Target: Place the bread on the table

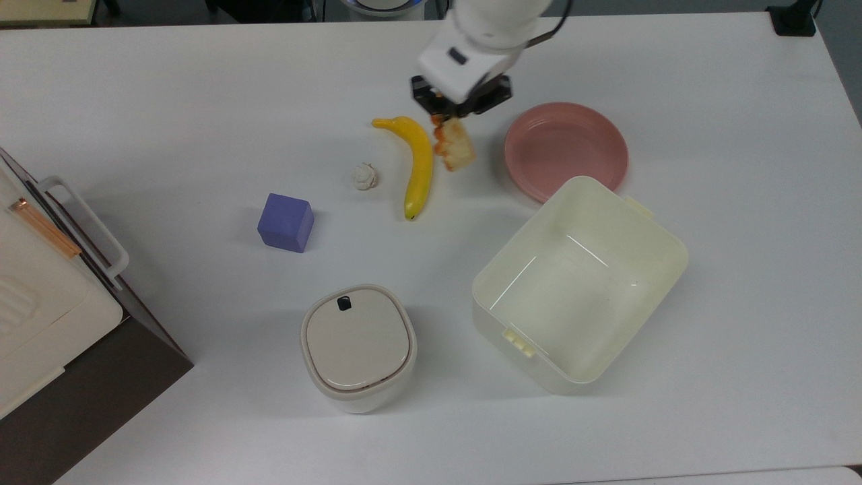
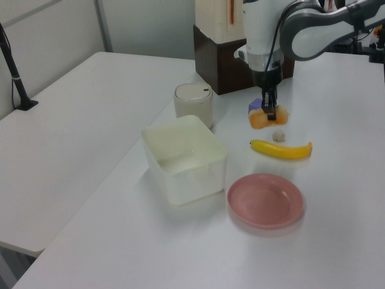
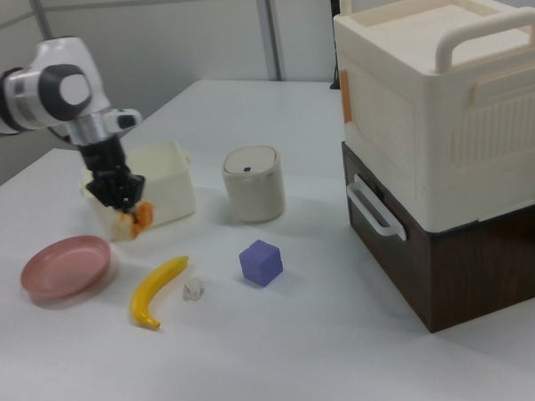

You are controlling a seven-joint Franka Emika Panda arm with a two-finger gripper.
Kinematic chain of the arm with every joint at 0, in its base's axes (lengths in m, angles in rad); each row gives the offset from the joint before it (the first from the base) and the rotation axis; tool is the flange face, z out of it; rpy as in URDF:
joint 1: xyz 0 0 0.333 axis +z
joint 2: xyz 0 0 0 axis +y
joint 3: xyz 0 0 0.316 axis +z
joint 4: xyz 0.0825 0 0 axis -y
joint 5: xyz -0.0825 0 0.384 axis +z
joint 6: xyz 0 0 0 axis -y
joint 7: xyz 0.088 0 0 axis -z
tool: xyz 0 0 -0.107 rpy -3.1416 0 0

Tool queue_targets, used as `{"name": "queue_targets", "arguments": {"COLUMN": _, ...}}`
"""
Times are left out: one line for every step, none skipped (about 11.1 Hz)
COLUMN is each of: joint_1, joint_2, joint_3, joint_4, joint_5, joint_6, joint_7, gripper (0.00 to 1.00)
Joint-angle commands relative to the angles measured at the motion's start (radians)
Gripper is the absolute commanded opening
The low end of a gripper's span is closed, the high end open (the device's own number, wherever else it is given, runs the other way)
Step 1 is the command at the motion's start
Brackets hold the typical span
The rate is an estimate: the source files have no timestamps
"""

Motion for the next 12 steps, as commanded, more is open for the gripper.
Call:
{"name": "queue_targets", "arguments": {"joint_1": 0.003, "joint_2": 0.004, "joint_3": -0.062, "joint_4": 0.021, "joint_5": 0.042, "joint_6": 0.029, "joint_7": -0.001, "gripper": 0.0}}
{"name": "queue_targets", "arguments": {"joint_1": 0.008, "joint_2": 0.024, "joint_3": -0.058, "joint_4": 0.023, "joint_5": 0.042, "joint_6": 0.06, "joint_7": 0.04, "gripper": 0.0}}
{"name": "queue_targets", "arguments": {"joint_1": 0.008, "joint_2": 0.05, "joint_3": -0.058, "joint_4": 0.032, "joint_5": 0.042, "joint_6": 0.102, "joint_7": 0.091, "gripper": 0.0}}
{"name": "queue_targets", "arguments": {"joint_1": 0.014, "joint_2": 0.075, "joint_3": -0.056, "joint_4": 0.041, "joint_5": 0.038, "joint_6": 0.145, "joint_7": 0.146, "gripper": 0.0}}
{"name": "queue_targets", "arguments": {"joint_1": 0.049, "joint_2": 0.095, "joint_3": -0.053, "joint_4": 0.041, "joint_5": 0.023, "joint_6": 0.17, "joint_7": 0.194, "gripper": 0.0}}
{"name": "queue_targets", "arguments": {"joint_1": 0.071, "joint_2": 0.102, "joint_3": -0.053, "joint_4": 0.041, "joint_5": 0.021, "joint_6": 0.181, "joint_7": 0.208, "gripper": 0.0}}
{"name": "queue_targets", "arguments": {"joint_1": 0.075, "joint_2": 0.102, "joint_3": -0.05, "joint_4": 0.041, "joint_5": 0.022, "joint_6": 0.178, "joint_7": 0.208, "gripper": 0.62}}
{"name": "queue_targets", "arguments": {"joint_1": 0.075, "joint_2": 0.098, "joint_3": -0.039, "joint_4": 0.041, "joint_5": 0.022, "joint_6": 0.169, "joint_7": 0.19, "gripper": 1.0}}
{"name": "queue_targets", "arguments": {"joint_1": 0.066, "joint_2": 0.092, "joint_3": -0.039, "joint_4": 0.041, "joint_5": 0.028, "joint_6": 0.149, "joint_7": 0.142, "gripper": 1.0}}
{"name": "queue_targets", "arguments": {"joint_1": 0.057, "joint_2": 0.073, "joint_3": -0.044, "joint_4": 0.044, "joint_5": 0.038, "joint_6": 0.106, "joint_7": 0.11, "gripper": 1.0}}
{"name": "queue_targets", "arguments": {"joint_1": 0.039, "joint_2": 0.046, "joint_3": -0.048, "joint_4": 0.06, "joint_5": 0.042, "joint_6": 0.074, "joint_7": 0.098, "gripper": 1.0}}
{"name": "queue_targets", "arguments": {"joint_1": 0.022, "joint_2": 0.027, "joint_3": -0.051, "joint_4": 0.084, "joint_5": 0.053, "joint_6": 0.033, "joint_7": 0.1, "gripper": 1.0}}
